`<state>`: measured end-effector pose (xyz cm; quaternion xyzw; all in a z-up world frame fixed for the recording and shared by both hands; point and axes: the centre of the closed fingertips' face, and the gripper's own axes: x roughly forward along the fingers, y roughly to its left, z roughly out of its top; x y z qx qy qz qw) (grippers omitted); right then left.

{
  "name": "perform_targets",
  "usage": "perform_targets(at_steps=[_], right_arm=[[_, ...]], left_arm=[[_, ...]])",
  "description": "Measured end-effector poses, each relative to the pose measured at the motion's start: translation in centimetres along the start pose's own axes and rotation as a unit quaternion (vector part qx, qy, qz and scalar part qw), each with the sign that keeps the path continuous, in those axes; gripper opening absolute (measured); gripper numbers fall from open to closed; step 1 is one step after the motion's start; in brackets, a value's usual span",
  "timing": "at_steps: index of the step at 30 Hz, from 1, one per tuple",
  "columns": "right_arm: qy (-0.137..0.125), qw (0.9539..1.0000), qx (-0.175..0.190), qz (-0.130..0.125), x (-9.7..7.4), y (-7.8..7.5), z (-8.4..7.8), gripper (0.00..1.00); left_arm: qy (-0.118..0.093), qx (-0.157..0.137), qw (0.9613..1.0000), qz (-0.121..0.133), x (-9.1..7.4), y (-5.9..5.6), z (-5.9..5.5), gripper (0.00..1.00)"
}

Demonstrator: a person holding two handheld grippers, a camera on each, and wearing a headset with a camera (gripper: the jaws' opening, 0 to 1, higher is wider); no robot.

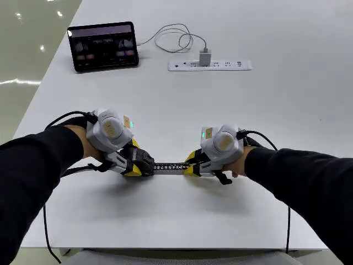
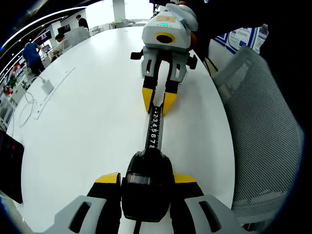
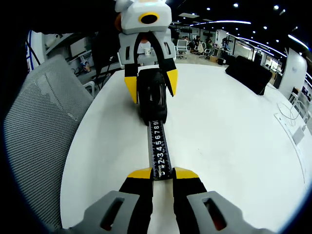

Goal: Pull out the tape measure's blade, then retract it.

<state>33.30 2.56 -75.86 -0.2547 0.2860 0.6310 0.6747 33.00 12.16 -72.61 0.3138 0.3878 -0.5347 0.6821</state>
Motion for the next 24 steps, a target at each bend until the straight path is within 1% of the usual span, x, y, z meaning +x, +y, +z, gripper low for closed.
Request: perform_targets(at_steps=[6, 12, 18, 24], right_arm=[[-0.005, 1.0, 0.007, 0.0, -0.5, 0.1, -0.4, 0.1], [-0.002, 1.0, 0.004, -0.001, -0.7, 0.0, -0.6, 0.1], [-0.003, 0.9999, 0.012, 0.0, -1.1, -0.1, -0.9, 0.1], [-0.003, 0.9999, 0.012, 0.001, -1.5, -0.2, -1.4, 0.1]], left_arm=[[-0.002, -0.001, 1.0, 0.001, 0.0, -0.1, 0.1, 0.35], [-0.003, -0.003, 1.0, 0.002, 0.0, -0.1, 0.1, 0.35], [-0.003, -0.005, 1.0, 0.002, 0.0, -0.1, 0.1, 0.35], [-0.004, -0.005, 1.0, 0.002, -0.1, -0.1, 0.1, 0.35]])
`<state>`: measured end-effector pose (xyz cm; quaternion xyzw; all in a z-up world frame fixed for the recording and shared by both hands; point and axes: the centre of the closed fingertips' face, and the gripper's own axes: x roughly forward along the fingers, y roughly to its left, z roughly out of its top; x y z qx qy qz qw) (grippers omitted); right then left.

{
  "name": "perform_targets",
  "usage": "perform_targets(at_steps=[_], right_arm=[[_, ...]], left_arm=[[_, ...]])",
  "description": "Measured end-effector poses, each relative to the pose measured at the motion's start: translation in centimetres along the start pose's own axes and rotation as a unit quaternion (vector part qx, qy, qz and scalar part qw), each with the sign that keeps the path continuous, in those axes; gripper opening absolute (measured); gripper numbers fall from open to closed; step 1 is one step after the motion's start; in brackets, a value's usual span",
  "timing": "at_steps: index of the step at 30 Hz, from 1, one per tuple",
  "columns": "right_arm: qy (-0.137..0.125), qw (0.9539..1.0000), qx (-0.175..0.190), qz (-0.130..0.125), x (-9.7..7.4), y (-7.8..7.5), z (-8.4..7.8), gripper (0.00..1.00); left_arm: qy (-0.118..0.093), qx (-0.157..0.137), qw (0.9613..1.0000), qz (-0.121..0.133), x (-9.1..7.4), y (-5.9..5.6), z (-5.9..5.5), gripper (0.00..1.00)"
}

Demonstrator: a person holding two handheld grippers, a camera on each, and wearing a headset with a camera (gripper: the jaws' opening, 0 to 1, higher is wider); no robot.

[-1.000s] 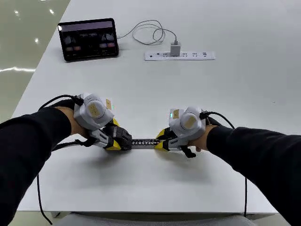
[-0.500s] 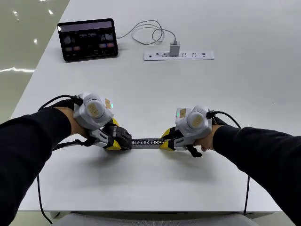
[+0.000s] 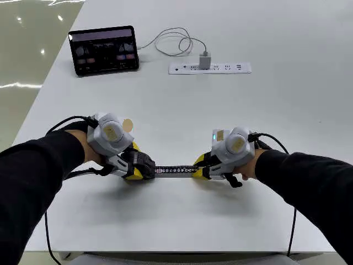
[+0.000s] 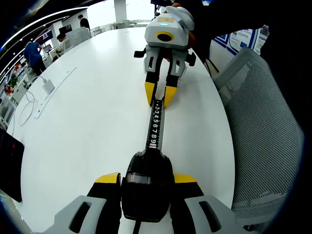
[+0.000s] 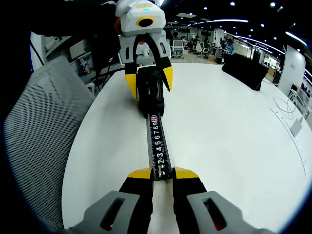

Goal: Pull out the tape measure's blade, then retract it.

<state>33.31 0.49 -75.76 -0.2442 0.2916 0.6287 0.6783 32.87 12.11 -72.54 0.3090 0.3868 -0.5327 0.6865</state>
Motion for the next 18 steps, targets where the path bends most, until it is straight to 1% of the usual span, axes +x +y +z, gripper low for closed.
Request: perform_targets(at_steps=[12, 18], right_arm=[[-0.002, 0.9999, 0.009, -0.004, -1.0, -0.2, -1.1, 0.1], [0.0, 1.0, 0.007, -0.005, -1.4, -0.3, -1.5, 0.1]], left_arm=[[-0.002, -0.005, 1.0, 0.001, 0.0, 0.1, -0.1, 0.35], [0.0, -0.005, 1.0, 0.002, 0.1, 0.2, -0.1, 0.35]])
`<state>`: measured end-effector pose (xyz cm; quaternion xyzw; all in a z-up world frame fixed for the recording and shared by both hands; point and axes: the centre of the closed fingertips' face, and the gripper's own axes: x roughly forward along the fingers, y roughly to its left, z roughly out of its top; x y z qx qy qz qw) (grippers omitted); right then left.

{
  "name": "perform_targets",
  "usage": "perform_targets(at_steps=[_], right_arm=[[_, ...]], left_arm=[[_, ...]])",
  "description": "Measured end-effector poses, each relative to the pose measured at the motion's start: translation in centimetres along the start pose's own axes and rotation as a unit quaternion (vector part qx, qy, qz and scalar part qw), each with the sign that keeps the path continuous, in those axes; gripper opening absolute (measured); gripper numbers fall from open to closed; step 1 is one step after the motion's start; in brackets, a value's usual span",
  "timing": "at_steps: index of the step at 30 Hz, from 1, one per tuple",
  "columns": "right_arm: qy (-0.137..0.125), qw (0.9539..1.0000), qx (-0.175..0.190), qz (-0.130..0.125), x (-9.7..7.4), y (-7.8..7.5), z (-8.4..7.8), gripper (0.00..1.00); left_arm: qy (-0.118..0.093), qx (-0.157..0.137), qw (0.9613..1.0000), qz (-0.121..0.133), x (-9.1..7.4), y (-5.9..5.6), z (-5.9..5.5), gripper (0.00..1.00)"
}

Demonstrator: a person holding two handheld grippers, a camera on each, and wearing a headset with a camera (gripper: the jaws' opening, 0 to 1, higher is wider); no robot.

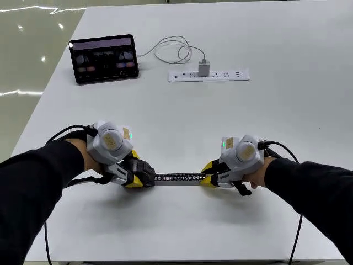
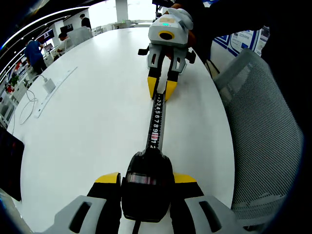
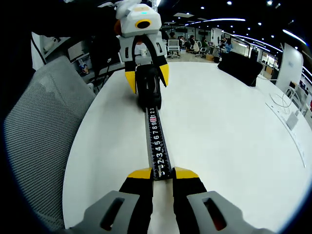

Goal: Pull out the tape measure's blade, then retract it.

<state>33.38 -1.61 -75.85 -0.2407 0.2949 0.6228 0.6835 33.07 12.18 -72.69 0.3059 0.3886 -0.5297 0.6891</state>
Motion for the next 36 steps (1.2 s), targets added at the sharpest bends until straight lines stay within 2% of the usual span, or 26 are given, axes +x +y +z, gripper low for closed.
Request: perform_targets(at_steps=[36], right_arm=[[0.003, 0.9999, 0.014, -0.007, -3.3, -0.7, -3.0, 0.1]], left_arm=[[-0.01, -0.006, 0.9999, 0.0, 0.0, 0.0, 0.0, 0.35]])
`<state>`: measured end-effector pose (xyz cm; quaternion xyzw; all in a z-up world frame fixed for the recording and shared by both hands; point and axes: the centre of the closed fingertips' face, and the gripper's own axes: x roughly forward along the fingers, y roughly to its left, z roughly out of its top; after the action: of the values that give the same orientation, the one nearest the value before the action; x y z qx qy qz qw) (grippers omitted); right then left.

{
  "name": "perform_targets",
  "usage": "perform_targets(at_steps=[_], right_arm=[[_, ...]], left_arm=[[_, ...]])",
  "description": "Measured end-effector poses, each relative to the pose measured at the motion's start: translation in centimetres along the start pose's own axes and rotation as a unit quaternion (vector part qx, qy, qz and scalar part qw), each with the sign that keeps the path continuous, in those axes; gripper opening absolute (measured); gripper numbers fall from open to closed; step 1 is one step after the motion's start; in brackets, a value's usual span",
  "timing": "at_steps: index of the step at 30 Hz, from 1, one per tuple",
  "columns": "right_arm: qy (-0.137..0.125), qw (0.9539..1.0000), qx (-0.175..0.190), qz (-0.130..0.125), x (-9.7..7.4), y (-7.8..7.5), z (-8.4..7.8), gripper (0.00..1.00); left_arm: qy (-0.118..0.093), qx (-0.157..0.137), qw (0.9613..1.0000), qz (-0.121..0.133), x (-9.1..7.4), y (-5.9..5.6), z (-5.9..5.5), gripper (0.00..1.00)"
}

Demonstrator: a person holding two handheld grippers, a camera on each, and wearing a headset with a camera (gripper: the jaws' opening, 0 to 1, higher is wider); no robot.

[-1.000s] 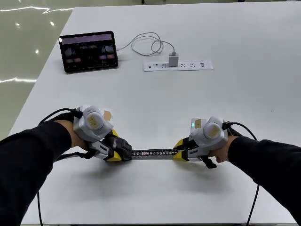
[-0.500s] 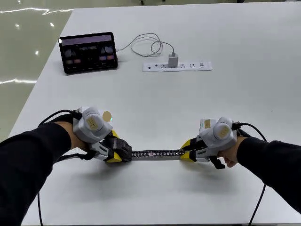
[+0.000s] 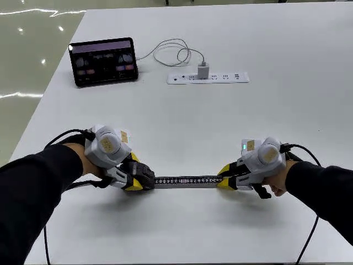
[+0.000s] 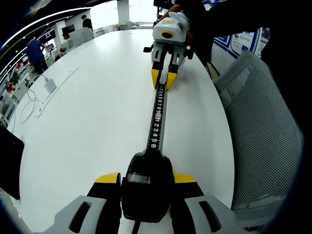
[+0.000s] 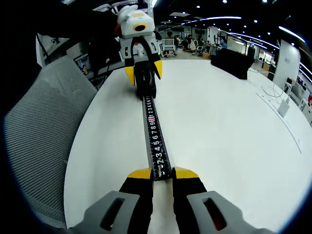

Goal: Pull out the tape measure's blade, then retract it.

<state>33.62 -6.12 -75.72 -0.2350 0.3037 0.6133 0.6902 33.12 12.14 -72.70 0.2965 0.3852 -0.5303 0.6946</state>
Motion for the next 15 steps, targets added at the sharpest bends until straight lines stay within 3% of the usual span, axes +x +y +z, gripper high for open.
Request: perform_targets(at_steps=[15], right_arm=[[0.0, 1.0, 0.004, -0.004, -1.4, -0.3, -1.2, 0.1]], left_arm=[[-0.005, 0.0, 1.0, 0.002, -0.1, -0.1, 0.2, 0.35]])
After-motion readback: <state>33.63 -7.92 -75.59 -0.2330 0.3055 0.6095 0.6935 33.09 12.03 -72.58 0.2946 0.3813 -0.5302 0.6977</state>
